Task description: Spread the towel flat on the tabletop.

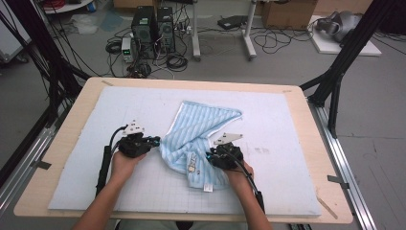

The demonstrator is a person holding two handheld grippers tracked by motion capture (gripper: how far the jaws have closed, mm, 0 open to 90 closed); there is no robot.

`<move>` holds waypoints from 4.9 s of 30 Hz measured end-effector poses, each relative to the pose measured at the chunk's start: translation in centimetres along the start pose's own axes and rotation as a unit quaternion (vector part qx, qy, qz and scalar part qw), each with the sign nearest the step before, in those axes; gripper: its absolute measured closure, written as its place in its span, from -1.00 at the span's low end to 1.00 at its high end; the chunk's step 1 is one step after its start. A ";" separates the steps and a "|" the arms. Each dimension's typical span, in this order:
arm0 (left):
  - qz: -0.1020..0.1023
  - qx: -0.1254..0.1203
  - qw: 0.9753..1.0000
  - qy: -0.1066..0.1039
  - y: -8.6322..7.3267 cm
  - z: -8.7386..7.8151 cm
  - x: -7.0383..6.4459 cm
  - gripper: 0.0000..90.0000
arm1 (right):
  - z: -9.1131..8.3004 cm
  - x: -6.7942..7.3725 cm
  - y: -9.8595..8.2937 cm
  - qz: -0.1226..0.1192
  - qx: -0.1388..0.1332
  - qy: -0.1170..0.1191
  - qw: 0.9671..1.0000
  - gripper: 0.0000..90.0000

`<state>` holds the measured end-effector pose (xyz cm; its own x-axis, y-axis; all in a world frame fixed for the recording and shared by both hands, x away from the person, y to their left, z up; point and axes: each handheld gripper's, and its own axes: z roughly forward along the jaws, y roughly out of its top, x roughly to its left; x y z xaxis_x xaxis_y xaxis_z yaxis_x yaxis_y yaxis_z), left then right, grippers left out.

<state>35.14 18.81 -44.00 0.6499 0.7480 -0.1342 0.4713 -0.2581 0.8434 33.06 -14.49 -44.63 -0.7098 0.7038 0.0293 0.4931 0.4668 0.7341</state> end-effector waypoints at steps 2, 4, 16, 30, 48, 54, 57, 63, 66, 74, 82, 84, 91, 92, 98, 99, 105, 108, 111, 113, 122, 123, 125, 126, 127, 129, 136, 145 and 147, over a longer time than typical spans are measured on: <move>-0.002 0.000 1.000 0.001 -0.2 -0.2 0.1 0.95 | -0.1 0.3 -0.1 -0.009 0.001 0.003 1.000 0.89; -0.003 -0.001 1.000 0.002 -0.5 -0.4 0.0 0.95 | -0.5 0.6 -0.2 -0.024 0.006 -0.003 1.000 0.91; -0.003 0.000 1.000 -0.008 -0.8 -0.8 -0.3 0.95 | -5.9 0.7 -4.8 -0.021 0.012 -0.016 1.000 0.92; -0.041 -0.028 0.998 -0.024 -0.7 0.0 -0.3 0.71 | -8.6 0.3 -6.3 0.037 -0.023 -0.017 0.999 0.18; -0.014 0.038 0.999 -0.034 -0.9 1.3 -1.7 -0.14 | 0.2 -0.5 0.6 -0.019 0.025 -0.016 0.999 0.03; 0.032 0.055 0.998 0.014 -0.6 1.6 -2.6 0.42 | 0.1 -0.5 0.6 -0.024 0.019 0.007 1.000 0.66; 0.026 0.052 0.998 -0.002 -0.6 1.6 -2.2 0.91 | 0.0 -0.7 0.7 -0.026 0.018 0.017 0.999 0.86; -0.038 0.003 0.999 -0.025 0.6 1.8 -0.6 0.92 | -0.6 -1.9 1.5 -0.013 -0.017 -0.009 1.000 0.87; -0.057 -0.018 0.998 -0.037 1.5 2.0 0.0 0.92 | -0.8 -2.8 2.1 -0.006 -0.029 -0.017 0.999 0.86; -0.055 -0.048 0.997 -0.031 3.8 3.7 0.3 0.92 | -0.7 -5.2 3.9 0.005 -0.041 -0.071 0.997 0.87; -0.039 -0.077 0.996 -0.022 5.0 5.9 -0.2 0.92 | 0.1 -7.5 4.2 0.037 -0.049 -0.134 0.989 0.87; -0.040 -0.081 0.996 -0.019 5.0 6.3 -0.3 0.92 | 0.4 -8.0 4.1 0.047 -0.041 -0.136 0.989 0.87; -0.054 -0.074 0.995 -0.032 4.7 6.8 -0.2 0.51 | 1.0 -8.4 4.0 0.060 -0.038 -0.147 0.987 0.84; -0.058 -0.070 0.995 -0.036 4.6 6.7 -0.2 0.33 | 0.9 -8.4 4.0 0.062 -0.039 -0.144 0.987 0.81; -0.046 -0.065 0.996 -0.038 4.4 5.5 -0.4 -0.05 | -0.4 -8.3 3.7 0.075 -0.048 -0.115 0.989 0.48; -0.042 -0.072 0.996 -0.039 4.2 5.1 -0.5 -0.06 | -0.8 -8.2 3.6 0.075 -0.051 -0.112 0.990 0.42; -0.046 -0.097 0.993 -0.042 3.3 3.5 -0.8 -0.16 | -3.5 -6.9 2.4 0.076 -0.072 -0.111 0.988 0.06; -0.038 -0.102 0.993 -0.043 2.9 2.8 -0.8 -0.21 | -4.4 -6.3 1.7 0.071 -0.059 -0.110 0.990 -0.06; -0.039 -0.099 0.993 -0.043 2.6 2.2 -0.8 -0.27 | -5.2 -5.4 0.8 0.055 -0.058 -0.108 0.991 -0.09; -0.037 -0.104 0.993 -0.042 2.3 1.8 -0.9 -0.29 | -5.5 -4.7 0.1 0.048 -0.056 -0.105 0.992 -0.09; -0.044 -0.117 0.991 -0.044 1.4 0.5 -0.4 -0.27 | -5.5 -1.6 -2.6 0.017 -0.024 -0.058 0.998 -0.09; -0.039 -0.112 0.992 -0.044 1.4 0.5 -0.4 -0.27 | -5.2 -1.3 -2.8 0.010 -0.018 -0.055 0.998 -0.09; -0.037 -0.109 0.992 -0.046 1.4 0.5 -0.6 -0.28 | -4.6 -1.0 -2.9 0.006 0.000 -0.047 0.999 -0.07; -0.033 -0.108 0.993 -0.045 1.4 0.4 -0.7 -0.28 | -4.2 -0.9 -2.9 0.003 0.010 -0.047 0.999 -0.04; -0.030 -0.108 0.993 -0.045 1.4 0.4 -0.8 -0.27 | -3.9 -0.9 -2.8 0.000 0.018 -0.044 0.999 0.02; -0.026 -0.104 0.993 -0.043 1.4 0.4 -0.8 -0.27 | -3.6 -0.9 -2.8 0.001 0.020 -0.031 0.999 0.22; -0.023 -0.082 0.995 -0.049 1.1 0.9 -1.1 -0.25 | -3.8 -0.6 -2.7 -0.016 0.002 0.004 1.000 0.91; -0.010 -0.072 0.996 -0.058 0.8 1.7 -1.8 -0.19 | -6.0 -3.3 -2.6 0.025 -0.049 -0.072 0.996 0.90; -0.005 -0.069 0.996 -0.058 0.8 1.8 -2.0 -0.16 | -6.0 -3.7 -2.6 0.028 -0.047 -0.088 0.995 0.90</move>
<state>35.30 16.03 -44.00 0.7140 0.6723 -0.1955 0.3966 -0.1584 0.9042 31.43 -21.51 -42.60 -0.5788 0.8144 -0.0419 0.4740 0.3778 0.7953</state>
